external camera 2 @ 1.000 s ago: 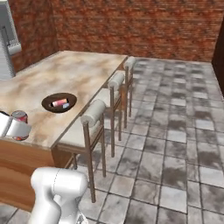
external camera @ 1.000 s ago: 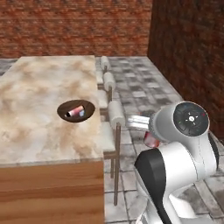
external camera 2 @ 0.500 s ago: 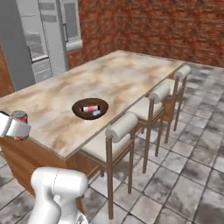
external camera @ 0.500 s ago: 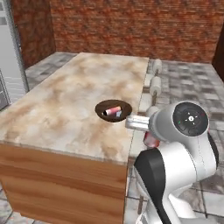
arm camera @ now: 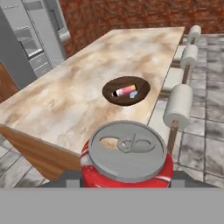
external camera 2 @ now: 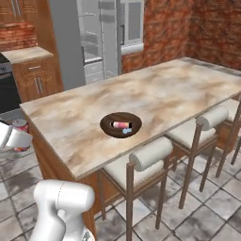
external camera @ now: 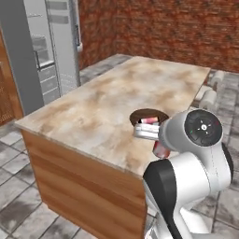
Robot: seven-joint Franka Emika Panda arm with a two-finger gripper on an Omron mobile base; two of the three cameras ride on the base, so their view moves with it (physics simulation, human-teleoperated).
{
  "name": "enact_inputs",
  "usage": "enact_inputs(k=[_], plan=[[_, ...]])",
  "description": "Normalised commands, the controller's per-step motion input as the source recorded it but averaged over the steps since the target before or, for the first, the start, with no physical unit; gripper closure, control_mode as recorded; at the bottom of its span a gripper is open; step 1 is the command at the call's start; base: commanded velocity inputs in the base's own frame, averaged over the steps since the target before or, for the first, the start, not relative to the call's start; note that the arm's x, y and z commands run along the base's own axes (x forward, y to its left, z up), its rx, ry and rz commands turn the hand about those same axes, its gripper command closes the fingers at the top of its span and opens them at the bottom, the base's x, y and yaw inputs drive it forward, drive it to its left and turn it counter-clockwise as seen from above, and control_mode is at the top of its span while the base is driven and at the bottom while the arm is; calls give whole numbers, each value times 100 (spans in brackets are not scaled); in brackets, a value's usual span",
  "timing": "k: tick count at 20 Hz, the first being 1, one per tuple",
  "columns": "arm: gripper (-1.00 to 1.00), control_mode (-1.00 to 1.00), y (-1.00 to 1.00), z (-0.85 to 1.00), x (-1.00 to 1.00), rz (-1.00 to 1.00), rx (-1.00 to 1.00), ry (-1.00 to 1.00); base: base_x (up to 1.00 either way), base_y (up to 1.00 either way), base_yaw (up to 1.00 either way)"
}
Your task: Open the fridge, grab two sodas, and place both sodas inside the bowl with ice on the dining counter.
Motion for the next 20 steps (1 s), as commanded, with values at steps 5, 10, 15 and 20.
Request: enact_inputs(k=[5, 10, 15, 20], plan=[[100, 100, 0, 0, 0, 0, 0, 0, 13, -71, 41], [100, 100, 0, 0, 0, 0, 0, 0, 5, -75, 39], [100, 100, 0, 0, 0, 0, 0, 0, 4, -76, 38], [100, 100, 0, 0, 0, 0, 0, 0, 9, -77, 37]])
